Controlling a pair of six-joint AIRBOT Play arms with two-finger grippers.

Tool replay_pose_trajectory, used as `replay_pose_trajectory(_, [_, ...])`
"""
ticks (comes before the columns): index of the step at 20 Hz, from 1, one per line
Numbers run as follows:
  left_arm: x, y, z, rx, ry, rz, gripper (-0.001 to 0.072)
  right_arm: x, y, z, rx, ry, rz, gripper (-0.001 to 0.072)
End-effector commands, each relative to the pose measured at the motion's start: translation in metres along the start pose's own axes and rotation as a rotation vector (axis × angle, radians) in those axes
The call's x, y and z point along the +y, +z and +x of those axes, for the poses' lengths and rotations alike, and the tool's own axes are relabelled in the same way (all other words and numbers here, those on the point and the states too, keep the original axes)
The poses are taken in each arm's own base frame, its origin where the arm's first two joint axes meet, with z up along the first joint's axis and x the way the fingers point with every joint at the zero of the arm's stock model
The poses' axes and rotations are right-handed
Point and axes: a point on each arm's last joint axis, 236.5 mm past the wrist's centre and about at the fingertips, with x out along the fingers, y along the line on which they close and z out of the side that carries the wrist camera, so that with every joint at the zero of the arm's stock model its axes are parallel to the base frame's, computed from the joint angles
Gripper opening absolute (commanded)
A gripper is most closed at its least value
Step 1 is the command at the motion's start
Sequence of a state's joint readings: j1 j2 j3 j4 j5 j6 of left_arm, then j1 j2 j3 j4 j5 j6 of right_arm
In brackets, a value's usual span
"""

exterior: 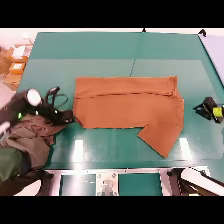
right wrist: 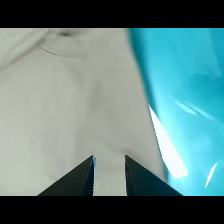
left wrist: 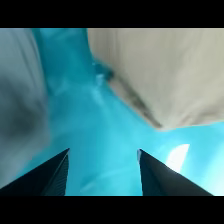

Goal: Fold the shirts.

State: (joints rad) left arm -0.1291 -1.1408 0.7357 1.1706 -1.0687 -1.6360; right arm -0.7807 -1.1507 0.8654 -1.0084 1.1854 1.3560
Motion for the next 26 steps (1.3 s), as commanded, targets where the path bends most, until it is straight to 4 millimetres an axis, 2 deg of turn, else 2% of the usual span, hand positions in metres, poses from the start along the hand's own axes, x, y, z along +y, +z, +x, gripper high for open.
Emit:
replay_pose_trajectory(1, [-0.012, -0.010, 0.028, -0.161, -0.182, -0.182, 0.0287, -0.031, -0.023, -0.023, -0.141, -0.035, 0.100, 0.0224])
replay_pose_trajectory(3, [-0.018, -0.009, 0.036, -0.206, -0.259, -0.240, 0.0292, -0.038, -0.032, -0.024, -0.170, -0.044, 0.125, 0.0224])
replay_pose_trajectory(6, [-0.018, 0.008, 0.035, -0.293, -0.295, -0.282, 0.0291, -0.039, -0.050, -0.009, -0.128, -0.033, 0.140, 0.0224])
replay_pose_trajectory(10, [-0.013, 0.005, 0.056, -0.244, -0.291, -0.338, 0.0291, -0.043, -0.056, -0.002, -0.121, -0.037, 0.150, 0.0224])
replay_pose_trajectory(13, [-0.032, 0.010, 0.073, -0.256, -0.333, -0.334, 0.0290, -0.043, -0.056, -0.002, -0.120, -0.037, 0.148, 0.0227])
replay_pose_trajectory(14, [-0.037, 0.009, 0.080, -0.256, -0.327, -0.315, 0.0288, -0.043, -0.057, -0.002, -0.117, -0.039, 0.147, 0.0279])
replay_pose_trajectory(15, [-0.039, 0.009, 0.081, -0.254, -0.325, -0.304, 0.0213, -0.045, -0.058, -0.001, -0.109, -0.046, 0.144, 0.0376])
replay_pose_trajectory(16, [-0.039, 0.011, 0.079, -0.258, -0.329, -0.298, 0.0118, -0.048, -0.061, -0.001, -0.101, -0.059, 0.141, 0.0412])
replay_pose_trajectory(17, [-0.040, 0.011, 0.077, -0.248, -0.339, -0.294, 0.0084, -0.051, -0.064, -0.001, -0.089, -0.073, 0.138, 0.0415])
replay_pose_trajectory(18, [-0.040, 0.009, 0.074, -0.227, -0.347, -0.274, 0.0038, -0.054, -0.068, 0.001, -0.067, -0.083, 0.151, 0.0456])
replay_pose_trajectory(19, [-0.039, 0.006, 0.071, -0.208, -0.355, -0.257, 0.0031, -0.057, -0.075, 0.004, -0.036, -0.088, 0.173, 0.0495])
replay_pose_trajectory(20, [-0.037, 0.002, 0.066, -0.189, -0.360, -0.249, 0.0031, -0.059, -0.083, 0.009, 0.004, -0.087, 0.196, 0.0503])
replay_pose_trajectory(24, [-0.020, -0.013, 0.046, -0.163, -0.276, -0.193, 0.0031, -0.061, -0.125, 0.031, 0.187, -0.062, 0.290, 0.0503])
replay_pose_trajectory(26, [-0.012, -0.021, 0.038, -0.154, -0.228, -0.187, 0.0031, -0.060, -0.135, 0.042, 0.213, -0.052, 0.310, 0.0502])
